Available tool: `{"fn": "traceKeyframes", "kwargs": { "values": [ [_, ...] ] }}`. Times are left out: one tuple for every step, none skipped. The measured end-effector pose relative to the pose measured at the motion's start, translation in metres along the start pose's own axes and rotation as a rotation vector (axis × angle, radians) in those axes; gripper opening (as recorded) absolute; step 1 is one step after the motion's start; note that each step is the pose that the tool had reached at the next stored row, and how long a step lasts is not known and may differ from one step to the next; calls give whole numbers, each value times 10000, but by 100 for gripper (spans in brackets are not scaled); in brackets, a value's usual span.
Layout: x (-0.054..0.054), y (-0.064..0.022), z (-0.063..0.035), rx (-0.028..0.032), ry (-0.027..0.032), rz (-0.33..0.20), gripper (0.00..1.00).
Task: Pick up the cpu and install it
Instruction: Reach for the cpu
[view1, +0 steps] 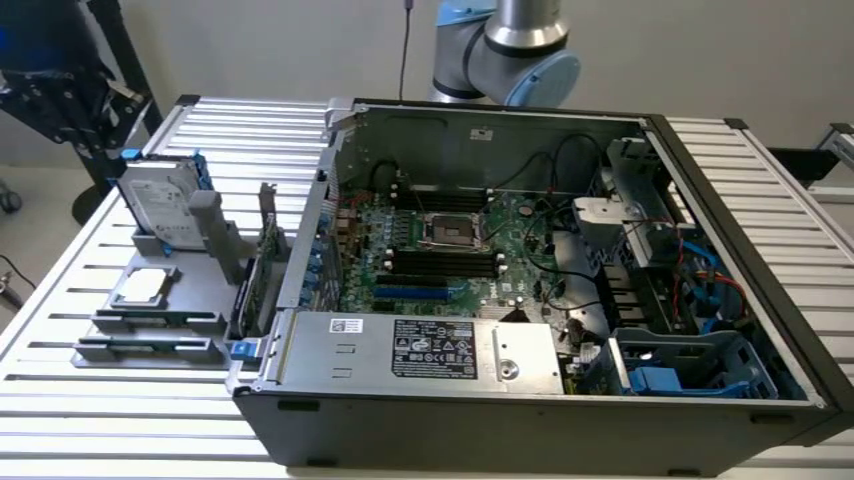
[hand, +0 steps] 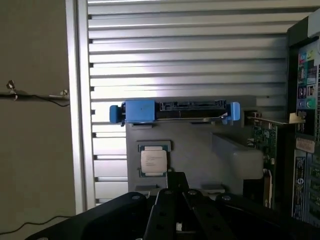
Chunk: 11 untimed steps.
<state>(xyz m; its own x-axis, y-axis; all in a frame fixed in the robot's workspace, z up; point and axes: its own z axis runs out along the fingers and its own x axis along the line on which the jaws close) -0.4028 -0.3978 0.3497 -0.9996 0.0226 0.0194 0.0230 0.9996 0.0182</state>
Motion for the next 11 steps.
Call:
{"fn": "traceKeyframes", "kwargs": {
  "values": [
    [13, 0, 7, 1, 0, -49, 11],
    [26, 0, 14, 1, 0, -99, 11],
    [40, -1, 20, 2, 2, -146, 11],
    [54, -1, 26, 4, 3, -189, 11],
    [69, 0, 32, 4, 3, -230, 11],
    [84, 0, 37, 5, 5, -268, 11],
    [100, 0, 43, 6, 5, -303, 11],
    [117, 1, 48, 6, 5, -333, 11],
    [135, 2, 53, 7, 7, -363, 11],
    [152, 3, 58, 7, 7, -391, 11],
    [171, 5, 63, 8, 8, -420, 11]
  ]
}}
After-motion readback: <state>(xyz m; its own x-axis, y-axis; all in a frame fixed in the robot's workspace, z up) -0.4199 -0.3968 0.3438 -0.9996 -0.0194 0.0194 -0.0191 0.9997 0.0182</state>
